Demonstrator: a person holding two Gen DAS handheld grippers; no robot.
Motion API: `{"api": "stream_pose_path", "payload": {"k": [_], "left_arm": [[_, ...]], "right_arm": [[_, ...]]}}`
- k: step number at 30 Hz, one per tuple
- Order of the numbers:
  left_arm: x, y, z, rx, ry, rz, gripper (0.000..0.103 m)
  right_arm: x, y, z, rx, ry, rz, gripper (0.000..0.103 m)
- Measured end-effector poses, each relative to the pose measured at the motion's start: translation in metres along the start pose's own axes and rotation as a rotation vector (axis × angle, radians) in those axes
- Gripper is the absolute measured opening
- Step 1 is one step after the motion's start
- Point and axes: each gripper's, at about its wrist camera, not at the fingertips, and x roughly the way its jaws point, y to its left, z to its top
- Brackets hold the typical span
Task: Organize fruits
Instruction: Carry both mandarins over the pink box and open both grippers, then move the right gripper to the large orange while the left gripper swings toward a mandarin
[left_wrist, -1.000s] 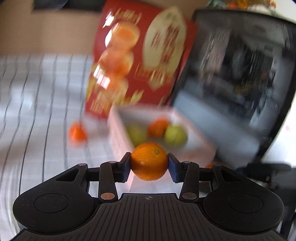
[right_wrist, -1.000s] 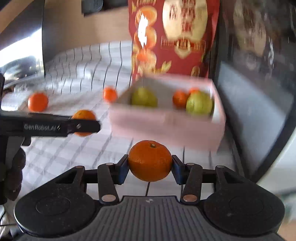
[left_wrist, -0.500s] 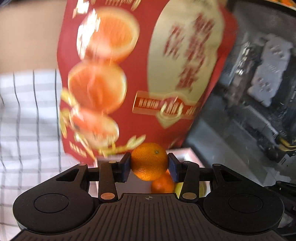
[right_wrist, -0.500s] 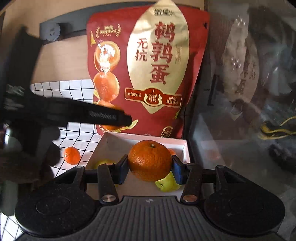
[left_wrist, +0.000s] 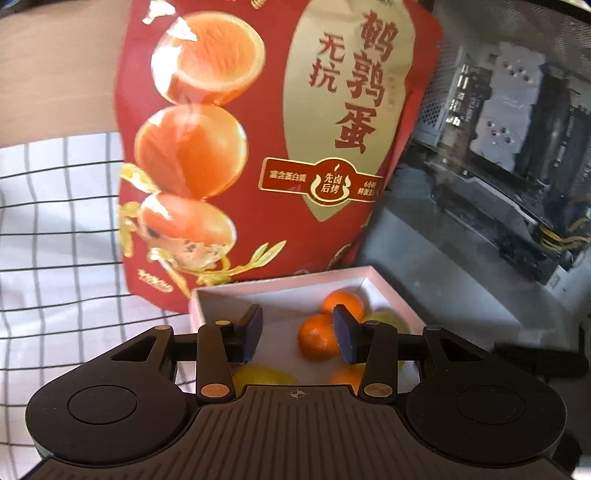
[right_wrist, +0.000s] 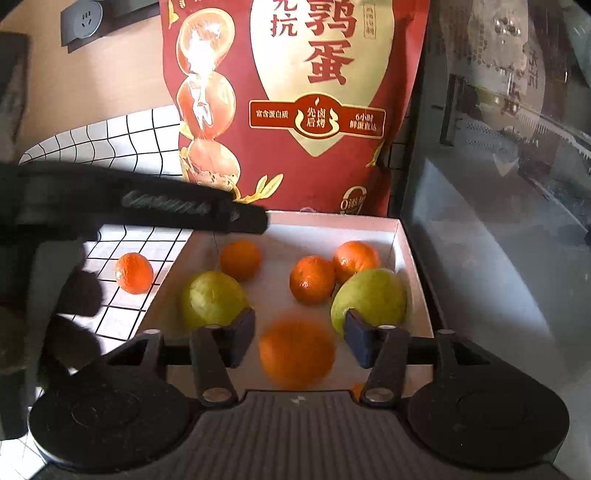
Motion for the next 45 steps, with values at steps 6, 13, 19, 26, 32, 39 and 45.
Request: {"api": "stream_pose_path", "payload": {"k": [6,13,19,26,32,39,45], "left_arm": [[-0.069,0.049,-0.035,-0.040,-0.084,0.029,0.047],[-0.170,0.144,-0.081,-0.136,-0.199,0.187,0.046],[-0.239,0.214,-0.115,-0.277,-0.275,0.314,0.046],[-0.244,0.251,-0.129,-0.341,-0.271,0.320,0.046],[-0.233,0.260,-0.133,-0.375,-0.277,0.342,0.046],[-0.247,0.276,-0.160,-0.488,-0.451,0.387,0.046],[-0.269,0.280,-0.173,-0.534,-0.567,0.600,0.046]], "right_arm": [[-0.011,0.004,0.001,-0.018,-0.027,-0.025,0.065],[-0.027,0.037,0.009,-0.083,-0.066,-0.033,0.071],[-0.038,0.097,0.026,-0.169,-0.113,0.031,0.075],[-0.020,0.164,0.028,-0.191,-0.032,0.185,0.076],[-0.004,0.205,0.012,-0.239,0.008,0.247,0.076],[-0.010,0.243,-0.004,-0.298,-0.020,0.405,0.080],[-0.008,0.318,-0.013,-0.352,-0.059,0.541,0.084]]}}
